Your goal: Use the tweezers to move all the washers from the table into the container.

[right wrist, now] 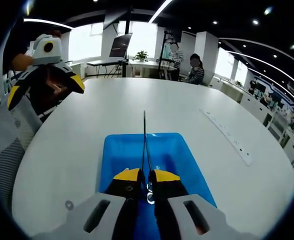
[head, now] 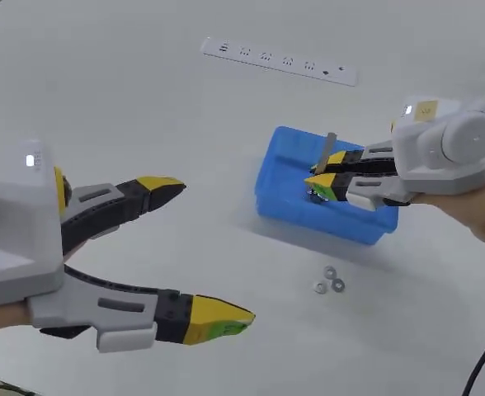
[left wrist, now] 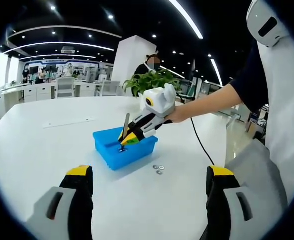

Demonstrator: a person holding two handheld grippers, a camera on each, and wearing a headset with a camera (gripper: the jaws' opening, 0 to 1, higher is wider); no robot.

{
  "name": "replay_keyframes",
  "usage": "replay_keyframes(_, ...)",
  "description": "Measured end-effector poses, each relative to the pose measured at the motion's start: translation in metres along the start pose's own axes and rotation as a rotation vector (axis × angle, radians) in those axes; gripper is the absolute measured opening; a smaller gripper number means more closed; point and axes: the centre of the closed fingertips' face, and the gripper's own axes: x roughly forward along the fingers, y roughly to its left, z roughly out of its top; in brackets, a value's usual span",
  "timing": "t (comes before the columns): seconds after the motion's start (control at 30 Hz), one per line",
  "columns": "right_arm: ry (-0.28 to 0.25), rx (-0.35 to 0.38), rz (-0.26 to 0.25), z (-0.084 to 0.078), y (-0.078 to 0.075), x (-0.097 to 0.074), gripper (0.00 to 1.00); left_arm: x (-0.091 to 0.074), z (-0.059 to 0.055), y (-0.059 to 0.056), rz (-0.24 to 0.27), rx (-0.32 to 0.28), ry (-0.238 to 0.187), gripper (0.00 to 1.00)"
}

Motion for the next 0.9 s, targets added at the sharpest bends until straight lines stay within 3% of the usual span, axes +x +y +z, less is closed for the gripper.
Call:
replay_keyframes(0.33,-0.020,0.007,0.002,0.008,0.001,-0.004,0.08,0.001,0.004,0.000,0.002,-0.004,-0.012,0.99)
replay_keyframes(0.43,-0.024,-0.010,0.007,0.015,0.004,-0.008,0.08,0.003,0.010,0.002,-0.002,-0.016,-0.036,0.99)
replay_keyframes(0.7,-0.027,-0.041,0.013,0.022,0.008,-0.017,0.08,0.031,0.035,0.026,-0.013,0.034,-0.072,0.93)
replay_keyframes(0.73,-0.028,-0.041,0.014,0.022,0.009,-0.018,0.08,0.036,0.040,0.029,-0.016,0.024,-0.087,0.90)
replay_keyframes(0.77,-0.029,-0.044,0.014,0.022,0.009,-0.019,0.08,0.042,0.053,0.031,-0.024,-0.006,-0.142,0.89)
replay_keyframes(0.8,-0.029,-0.045,0.014,0.022,0.010,-0.020,0.08,0.046,0.061,0.031,-0.036,-0.017,-0.171,0.88)
replay_keyframes(0.87,-0.028,-0.049,0.014,0.021,0.010,-0.021,0.08,0.057,0.071,0.033,-0.055,0.000,-0.180,0.83)
replay_keyframes(0.9,-0.027,-0.050,0.015,0.021,0.010,-0.022,0.08,0.066,0.075,0.034,-0.066,0.048,-0.170,0.80)
